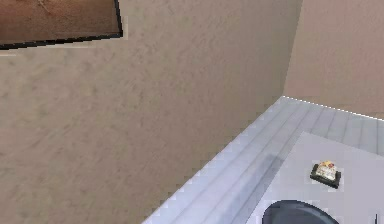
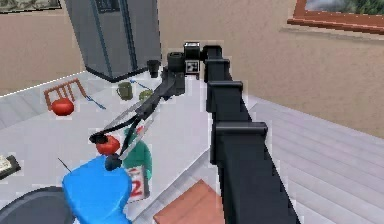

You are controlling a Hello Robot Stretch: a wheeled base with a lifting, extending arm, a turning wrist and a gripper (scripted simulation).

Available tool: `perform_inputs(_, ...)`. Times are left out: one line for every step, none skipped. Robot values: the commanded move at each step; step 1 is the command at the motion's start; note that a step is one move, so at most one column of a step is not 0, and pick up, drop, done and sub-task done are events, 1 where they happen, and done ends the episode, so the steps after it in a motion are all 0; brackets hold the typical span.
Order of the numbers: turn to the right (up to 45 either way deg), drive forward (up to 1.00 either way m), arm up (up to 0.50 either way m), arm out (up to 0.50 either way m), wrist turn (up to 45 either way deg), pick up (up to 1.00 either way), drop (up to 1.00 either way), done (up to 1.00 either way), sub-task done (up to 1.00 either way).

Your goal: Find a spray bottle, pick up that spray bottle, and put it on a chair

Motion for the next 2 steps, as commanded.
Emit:
perform_inputs(0.0,0.0,0.0,-0.34,0.0,0.0,0.0,0.0,0.0)
perform_inputs(45.0,0.0,0.0,0.0,0.0,0.0,0.0,0.0,0.0)
